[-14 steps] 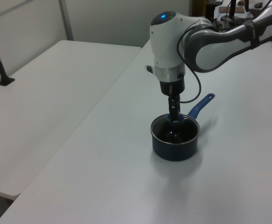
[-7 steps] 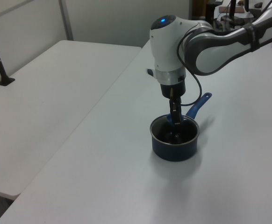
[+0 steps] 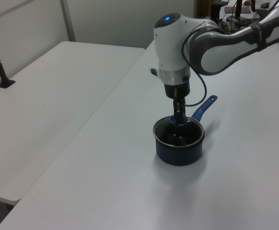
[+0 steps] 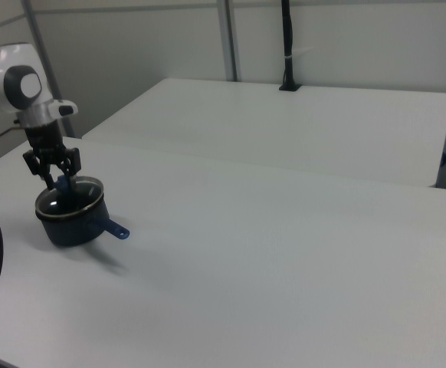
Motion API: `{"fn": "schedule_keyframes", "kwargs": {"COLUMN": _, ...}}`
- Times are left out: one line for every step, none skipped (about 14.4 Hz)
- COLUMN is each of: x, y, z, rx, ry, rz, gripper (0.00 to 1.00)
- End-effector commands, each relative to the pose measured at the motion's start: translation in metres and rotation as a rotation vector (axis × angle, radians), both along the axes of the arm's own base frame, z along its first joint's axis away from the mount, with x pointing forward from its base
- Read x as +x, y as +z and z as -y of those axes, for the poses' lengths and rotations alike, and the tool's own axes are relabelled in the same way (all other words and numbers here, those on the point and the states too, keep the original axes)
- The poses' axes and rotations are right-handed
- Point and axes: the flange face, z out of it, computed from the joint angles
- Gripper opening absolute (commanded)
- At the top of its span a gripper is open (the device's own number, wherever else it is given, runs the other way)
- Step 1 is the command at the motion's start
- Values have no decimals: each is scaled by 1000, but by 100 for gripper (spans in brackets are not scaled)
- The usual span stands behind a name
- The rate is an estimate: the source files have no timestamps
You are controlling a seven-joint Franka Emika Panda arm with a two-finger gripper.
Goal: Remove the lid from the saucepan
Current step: 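Carry the glass lid away from the saucepan and lower it onto the table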
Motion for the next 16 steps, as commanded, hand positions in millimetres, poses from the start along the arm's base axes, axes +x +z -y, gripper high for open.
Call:
{"fn": "schedule_keyframes", "kwargs": {"x": -3, "y": 51, "z": 20, "rx": 23, "ry": -13, "rz": 35, "gripper": 42}}
{"fn": "schedule_keyframes", "kwargs": {"x": 2, "y": 55, "z": 32, "rx": 20, "ry": -29, "rz": 32, "gripper": 42}}
{"fn": "schedule_keyframes", "kwargs": {"x": 6, "y": 57, "z": 44, "rx": 15, "ry": -44, "rz": 25, "gripper": 42}}
{"fn": "schedule_keyframes", "kwargs": {"x": 10, "y": 56, "z": 54, "rx": 11, "ry": -57, "rz": 24, "gripper": 42}}
{"fn": "schedule_keyframes", "kwargs": {"x": 20, "y": 55, "z": 79, "rx": -1, "ry": -76, "rz": 27, "gripper": 42}}
{"fn": "schedule_keyframes", "kwargs": {"x": 29, "y": 53, "z": 102, "rx": -15, "ry": -83, "rz": 27, "gripper": 42}}
{"fn": "schedule_keyframes", "kwargs": {"x": 37, "y": 49, "z": 126, "rx": -22, "ry": -94, "rz": 22, "gripper": 42}}
{"fn": "schedule_keyframes", "kwargs": {"x": 45, "y": 44, "z": 152, "rx": -23, "ry": -113, "rz": 15, "gripper": 42}}
{"fn": "schedule_keyframes", "kwargs": {"x": 52, "y": 38, "z": 179, "rx": -27, "ry": -129, "rz": 5, "gripper": 42}}
{"fn": "schedule_keyframes", "kwargs": {"x": 59, "y": 28, "z": 203, "rx": -31, "ry": -142, "rz": -11, "gripper": 42}}
{"fn": "schedule_keyframes", "kwargs": {"x": 63, "y": 24, "z": 226, "rx": -32, "ry": -153, "rz": -18, "gripper": 42}}
{"fn": "schedule_keyframes", "kwargs": {"x": 68, "y": 19, "z": 250, "rx": -30, "ry": -168, "rz": -16, "gripper": 42}}
{"fn": "schedule_keyframes", "kwargs": {"x": 73, "y": 12, "z": 270, "rx": -31, "ry": -180, "rz": -11, "gripper": 42}}
{"fn": "schedule_keyframes", "kwargs": {"x": 79, "y": -4, "z": 297, "rx": -39, "ry": -198, "rz": -8, "gripper": 42}}
{"fn": "schedule_keyframes", "kwargs": {"x": 83, "y": -16, "z": 312, "rx": -44, "ry": -212, "rz": -1, "gripper": 42}}
{"fn": "schedule_keyframes", "kwargs": {"x": 86, "y": -30, "z": 322, "rx": -52, "ry": -220, "rz": 1, "gripper": 42}}
